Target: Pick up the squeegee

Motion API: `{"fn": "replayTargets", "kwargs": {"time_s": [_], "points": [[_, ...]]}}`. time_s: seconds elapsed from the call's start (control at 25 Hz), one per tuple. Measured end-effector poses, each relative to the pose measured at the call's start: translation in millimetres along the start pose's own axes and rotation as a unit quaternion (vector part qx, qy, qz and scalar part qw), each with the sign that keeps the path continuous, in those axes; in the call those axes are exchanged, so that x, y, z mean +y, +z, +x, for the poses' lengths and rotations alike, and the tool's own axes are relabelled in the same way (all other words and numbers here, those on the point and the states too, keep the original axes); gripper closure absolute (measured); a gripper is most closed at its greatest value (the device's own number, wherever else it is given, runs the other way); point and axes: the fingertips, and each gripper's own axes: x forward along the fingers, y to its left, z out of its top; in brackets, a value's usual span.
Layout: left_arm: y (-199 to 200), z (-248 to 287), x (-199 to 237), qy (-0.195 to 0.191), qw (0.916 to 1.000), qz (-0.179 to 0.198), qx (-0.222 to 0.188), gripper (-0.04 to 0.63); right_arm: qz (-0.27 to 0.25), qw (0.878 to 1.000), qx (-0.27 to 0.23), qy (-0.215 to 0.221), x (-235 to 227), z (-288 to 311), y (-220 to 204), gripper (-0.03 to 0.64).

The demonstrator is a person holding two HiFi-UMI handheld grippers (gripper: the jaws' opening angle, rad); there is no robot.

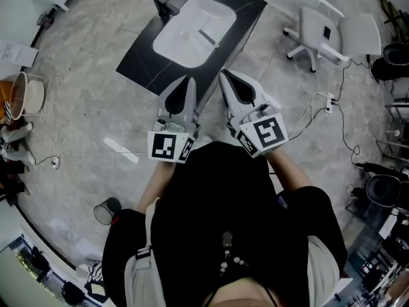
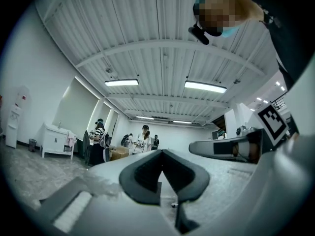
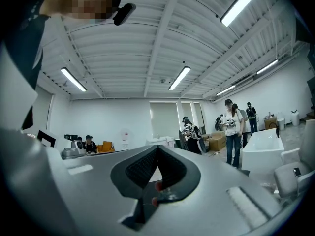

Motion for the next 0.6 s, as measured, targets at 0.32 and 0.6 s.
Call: {"fn": "replayTargets", "kwargs": {"time_s": [0.32, 0.6], "points": [[-12, 60, 26, 0.040, 0.9992, 0.004, 0.003, 0.594, 0.010, 0.999, 0.014, 0.028, -59, 50, -4, 0.614], [-20, 122, 47, 0.077, 0.9970, -0.003, 0.003, 0.594, 0.026, 0.997, 0.043, 0.058, -118, 102, -14, 0.614]]}}
